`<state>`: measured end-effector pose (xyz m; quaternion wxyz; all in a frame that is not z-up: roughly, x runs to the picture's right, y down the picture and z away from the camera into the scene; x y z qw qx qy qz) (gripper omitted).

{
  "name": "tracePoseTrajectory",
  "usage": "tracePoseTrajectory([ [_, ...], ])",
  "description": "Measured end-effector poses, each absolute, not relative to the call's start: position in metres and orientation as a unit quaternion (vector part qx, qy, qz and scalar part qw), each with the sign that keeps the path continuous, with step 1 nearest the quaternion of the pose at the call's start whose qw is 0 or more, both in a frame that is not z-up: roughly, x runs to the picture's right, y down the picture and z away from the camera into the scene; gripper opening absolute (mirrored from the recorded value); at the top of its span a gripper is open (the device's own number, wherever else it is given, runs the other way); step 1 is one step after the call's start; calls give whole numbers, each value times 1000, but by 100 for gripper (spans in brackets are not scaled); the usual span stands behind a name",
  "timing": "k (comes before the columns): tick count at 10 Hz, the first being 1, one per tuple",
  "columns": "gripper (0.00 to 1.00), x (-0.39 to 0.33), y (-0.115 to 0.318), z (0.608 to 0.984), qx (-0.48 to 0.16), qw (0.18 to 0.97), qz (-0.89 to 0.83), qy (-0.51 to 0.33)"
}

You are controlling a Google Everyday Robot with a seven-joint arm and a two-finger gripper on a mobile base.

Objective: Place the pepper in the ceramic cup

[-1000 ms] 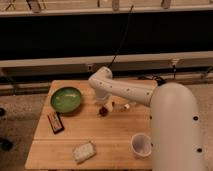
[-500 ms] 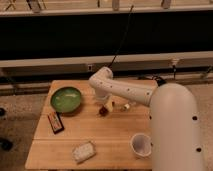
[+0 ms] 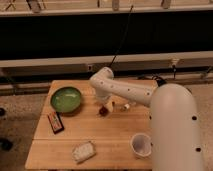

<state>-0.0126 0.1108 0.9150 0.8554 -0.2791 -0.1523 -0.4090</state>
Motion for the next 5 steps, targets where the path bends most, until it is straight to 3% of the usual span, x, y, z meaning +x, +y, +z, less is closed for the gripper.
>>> tracePoseTrajectory([
  [3,76,-13,111,916,-280,856,-407,-154],
  [5,58,-13,111,917,-280,857,-405,-155],
])
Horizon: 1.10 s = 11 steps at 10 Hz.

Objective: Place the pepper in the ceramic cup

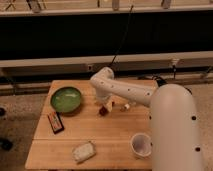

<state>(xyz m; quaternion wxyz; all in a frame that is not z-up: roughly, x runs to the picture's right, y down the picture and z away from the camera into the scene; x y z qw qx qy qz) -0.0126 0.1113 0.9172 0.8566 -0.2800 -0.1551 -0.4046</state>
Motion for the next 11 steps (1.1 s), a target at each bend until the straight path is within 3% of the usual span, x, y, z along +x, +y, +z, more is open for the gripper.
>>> tracePoseTrajectory([
  [1,46,-12,111,918,-280,857,-403,-156],
  [3,39,-12,112,919,-280,858,-401,-157],
  [7,2,-4,107,913,-274,862,-399,-149],
  [11,0,-5,89,882,-270,865,-398,-143],
])
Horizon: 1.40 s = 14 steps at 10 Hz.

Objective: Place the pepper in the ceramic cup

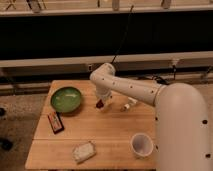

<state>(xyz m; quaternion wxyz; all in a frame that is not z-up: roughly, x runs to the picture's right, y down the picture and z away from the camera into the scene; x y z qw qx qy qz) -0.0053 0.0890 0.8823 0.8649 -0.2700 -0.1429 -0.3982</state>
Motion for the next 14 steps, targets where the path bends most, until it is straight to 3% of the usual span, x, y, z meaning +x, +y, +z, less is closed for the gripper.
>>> tracePoseTrajectory([
  [5,0,17,68,851,-255,877,-381,-142],
  [14,0,63,73,828,-257,889,-355,-133],
])
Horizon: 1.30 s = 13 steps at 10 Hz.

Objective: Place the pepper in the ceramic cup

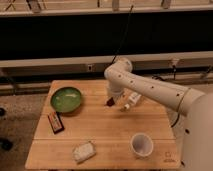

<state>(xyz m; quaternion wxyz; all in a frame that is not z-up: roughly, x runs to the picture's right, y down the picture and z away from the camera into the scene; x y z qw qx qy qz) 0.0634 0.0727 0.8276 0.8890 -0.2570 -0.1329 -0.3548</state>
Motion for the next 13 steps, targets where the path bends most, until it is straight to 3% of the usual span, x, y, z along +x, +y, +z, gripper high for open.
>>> tracePoseTrajectory([
  [13,0,124,90,779,-247,898,-344,-116],
])
